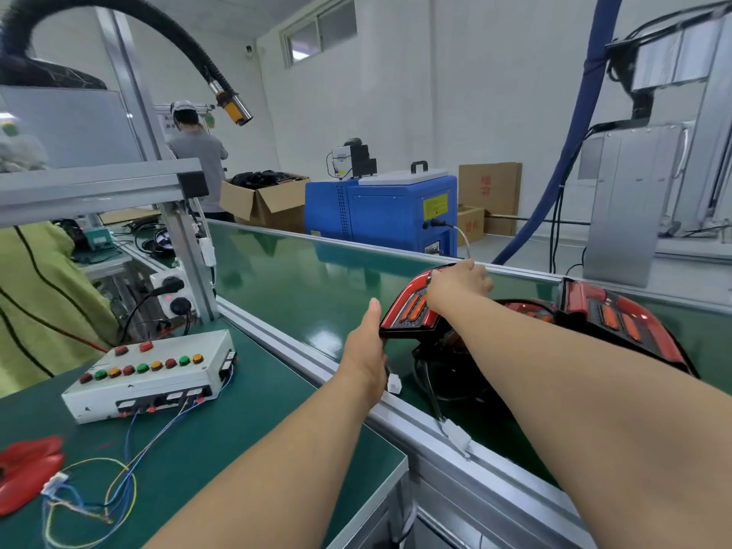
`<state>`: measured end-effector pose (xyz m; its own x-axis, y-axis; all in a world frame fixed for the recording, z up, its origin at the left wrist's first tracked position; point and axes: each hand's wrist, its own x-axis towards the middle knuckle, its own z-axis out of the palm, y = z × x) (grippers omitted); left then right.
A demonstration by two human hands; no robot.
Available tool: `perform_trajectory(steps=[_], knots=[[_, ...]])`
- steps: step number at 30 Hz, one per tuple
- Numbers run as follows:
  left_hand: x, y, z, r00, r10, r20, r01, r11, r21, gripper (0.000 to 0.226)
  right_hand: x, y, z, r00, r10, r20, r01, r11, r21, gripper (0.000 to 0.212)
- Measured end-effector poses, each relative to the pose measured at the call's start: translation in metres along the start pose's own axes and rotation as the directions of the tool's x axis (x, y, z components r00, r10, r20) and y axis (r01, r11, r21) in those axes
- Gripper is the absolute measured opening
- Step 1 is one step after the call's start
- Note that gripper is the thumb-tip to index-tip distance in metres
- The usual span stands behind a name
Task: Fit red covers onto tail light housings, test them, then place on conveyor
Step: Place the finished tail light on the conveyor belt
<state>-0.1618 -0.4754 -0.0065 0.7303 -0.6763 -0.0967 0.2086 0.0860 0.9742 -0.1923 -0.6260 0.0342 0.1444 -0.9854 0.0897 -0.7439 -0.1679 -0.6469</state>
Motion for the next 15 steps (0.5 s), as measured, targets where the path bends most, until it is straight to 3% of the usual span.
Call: perform_trajectory(steps=[5,7,10,15], knots=[[0.0015,0.0002,-0.0024,1.000,0.008,0.022,-0.009,1.000,0.023,0.039,-0.0038,0.0024,0.0026,0.984,-0.162,-0.075,0.137,0.956,-0.260,0.056],[0.0025,-0.0001,-0.0023,1.000,0.002,0.021,-0.003,0.999,0.042,0.036,-0.0052,0.0018,0.0013,0.979,-0.201,-0.040,0.178,0.931,-0.320,0.040],[0.0044,-0.0020,-0.0016,1.000,0.015,0.015,-0.017,0.993,0.120,0.032,-0.0073,0.0019,-0.0002,0.974,-0.225,-0.019,0.209,0.928,-0.307,0.021],[0.0044,-0.0036,-0.0030,1.000,0.018,0.020,-0.022,0.982,0.190,0.034,-0.0094,0.0033,-0.0018,0.966,-0.252,0.055,0.258,0.940,-0.222,0.032]])
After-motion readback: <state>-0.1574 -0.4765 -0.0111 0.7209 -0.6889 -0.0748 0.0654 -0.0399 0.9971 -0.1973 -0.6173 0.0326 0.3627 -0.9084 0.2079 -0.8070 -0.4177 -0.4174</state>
